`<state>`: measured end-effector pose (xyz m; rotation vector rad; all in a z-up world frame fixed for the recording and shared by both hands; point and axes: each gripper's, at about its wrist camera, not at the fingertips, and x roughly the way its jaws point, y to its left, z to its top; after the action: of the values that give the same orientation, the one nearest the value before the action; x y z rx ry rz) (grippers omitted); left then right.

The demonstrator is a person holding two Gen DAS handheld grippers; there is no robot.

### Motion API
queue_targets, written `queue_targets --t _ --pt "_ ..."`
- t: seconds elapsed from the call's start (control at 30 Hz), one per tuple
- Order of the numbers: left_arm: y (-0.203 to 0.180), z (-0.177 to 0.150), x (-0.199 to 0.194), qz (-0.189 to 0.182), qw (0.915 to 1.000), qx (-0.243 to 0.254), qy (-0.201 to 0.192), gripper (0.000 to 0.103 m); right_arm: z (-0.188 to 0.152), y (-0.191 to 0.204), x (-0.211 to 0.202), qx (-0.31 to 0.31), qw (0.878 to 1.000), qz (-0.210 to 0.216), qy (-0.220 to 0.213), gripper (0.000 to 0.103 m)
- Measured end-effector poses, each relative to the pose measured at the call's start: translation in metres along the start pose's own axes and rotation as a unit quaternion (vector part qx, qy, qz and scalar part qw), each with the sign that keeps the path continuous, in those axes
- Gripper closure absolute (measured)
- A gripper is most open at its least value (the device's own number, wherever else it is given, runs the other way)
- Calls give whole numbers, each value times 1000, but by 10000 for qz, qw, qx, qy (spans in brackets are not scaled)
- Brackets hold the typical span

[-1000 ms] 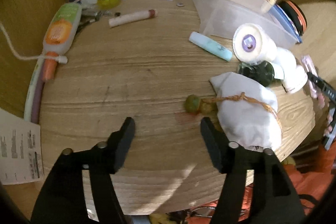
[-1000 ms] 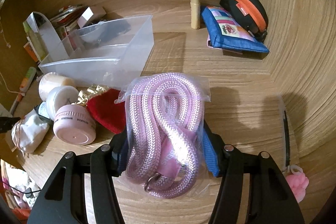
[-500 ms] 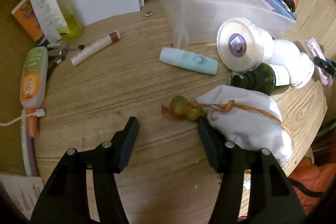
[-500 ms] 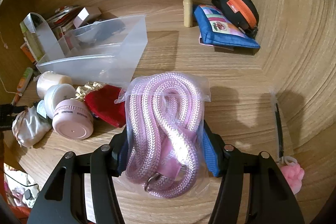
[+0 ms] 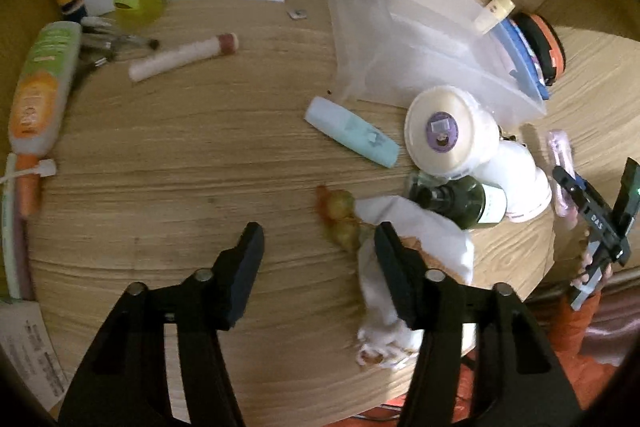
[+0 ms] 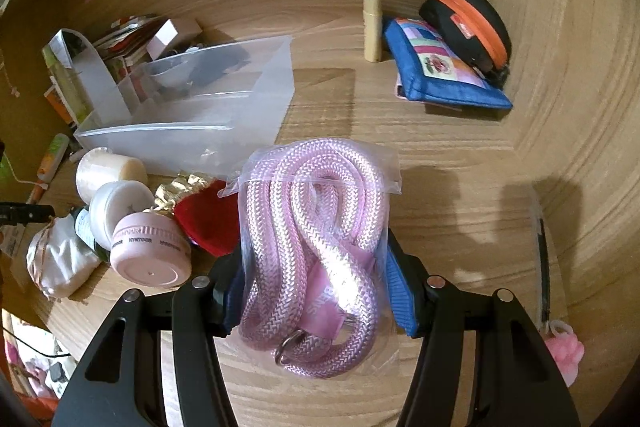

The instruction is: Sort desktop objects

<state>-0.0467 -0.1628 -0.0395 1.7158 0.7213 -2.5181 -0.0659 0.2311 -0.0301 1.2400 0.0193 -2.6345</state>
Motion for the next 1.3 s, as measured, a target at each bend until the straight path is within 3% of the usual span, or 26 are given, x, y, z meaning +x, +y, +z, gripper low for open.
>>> queue_targets --t 0.03,0.07,0.17,0.4,0.43,0.47,0.5,0.57,0.67,1.0,1.3 --pt "-11 8 7 96 9999 10 49 56 1 1 1 -35 10000 23 0 48" --pt "-14 8 9 181 9990 -393 -85 62 1 3 1 -69 10000 35 -4 48" --pt "-21 14 19 297 9986 -428 79 70 3 4 0 -139 9998 87 -65 48" --pt "-40 14 23 763 9957 -478 -200 81 21 4 -9 -220 9990 224 -333 48" --pt "-45 12 24 791 9957 -417 -223 87 26 6 -11 -248 9986 255 -398 48" --pt "-49 11 24 899 9949 -377 -253 87 30 8 -13 -277 9982 284 -458 48" --pt "-54 8 24 1086 9875 -998 -551 87 34 10 -15 -309 9977 310 -513 48" --pt "-61 7 25 1409 9844 -832 -653 87 43 17 -18 -382 9966 375 -631 48" --pt "-64 1 18 1594 9814 -702 -806 87 54 31 -21 -548 9947 443 -756 48" --pt "-66 13 -39 1486 9692 -701 -1833 87 87 68 -17 -884 9893 658 -956 48" --pt "-89 44 -83 1001 9580 -512 -2638 87 111 85 -7 -965 9876 764 -976 48"
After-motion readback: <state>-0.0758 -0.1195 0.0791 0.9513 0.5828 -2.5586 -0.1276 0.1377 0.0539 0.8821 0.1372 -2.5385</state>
